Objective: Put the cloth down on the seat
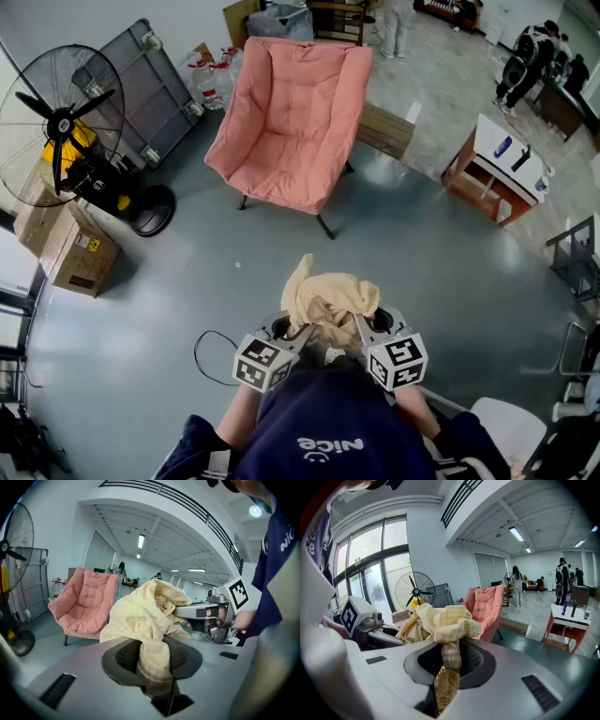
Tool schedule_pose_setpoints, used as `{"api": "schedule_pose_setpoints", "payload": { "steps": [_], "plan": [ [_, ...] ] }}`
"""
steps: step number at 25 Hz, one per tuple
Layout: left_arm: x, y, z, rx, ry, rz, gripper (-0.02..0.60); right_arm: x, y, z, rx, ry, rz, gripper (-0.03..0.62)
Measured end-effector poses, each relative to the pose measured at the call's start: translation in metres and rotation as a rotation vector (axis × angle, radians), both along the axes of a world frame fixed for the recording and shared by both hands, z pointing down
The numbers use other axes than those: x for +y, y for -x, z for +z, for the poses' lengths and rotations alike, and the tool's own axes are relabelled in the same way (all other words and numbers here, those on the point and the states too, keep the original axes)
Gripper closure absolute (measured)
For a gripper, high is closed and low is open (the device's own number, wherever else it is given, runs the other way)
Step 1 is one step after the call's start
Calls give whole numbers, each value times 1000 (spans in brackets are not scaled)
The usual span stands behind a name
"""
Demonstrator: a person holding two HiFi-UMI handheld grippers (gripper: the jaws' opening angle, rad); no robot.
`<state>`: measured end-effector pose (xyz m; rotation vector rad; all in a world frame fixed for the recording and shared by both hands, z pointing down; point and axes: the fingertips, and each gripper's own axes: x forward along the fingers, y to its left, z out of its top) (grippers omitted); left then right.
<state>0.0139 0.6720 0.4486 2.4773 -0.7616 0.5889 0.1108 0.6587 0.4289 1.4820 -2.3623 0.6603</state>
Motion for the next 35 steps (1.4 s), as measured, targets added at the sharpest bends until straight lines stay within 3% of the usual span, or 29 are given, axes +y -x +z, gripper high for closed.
{"api": "schedule_pose_setpoints", "payload": {
  "steps": [5,16,25,35],
  "plan": [
    [-17,29,-2,-29,-40,-14,453,-15,25,-2,17,-6,-10,517],
    [-31,64,-1,4,-38,-48,453,-35,63,-2,-17,4,-23,517],
    [-66,125,0,20,-59,-46,453,-63,125,-8,-20,-15,-10,516],
    [-98,131,2,25,-62,-27,453,-94,131,-5,-21,-14,26,517]
  ]
}}
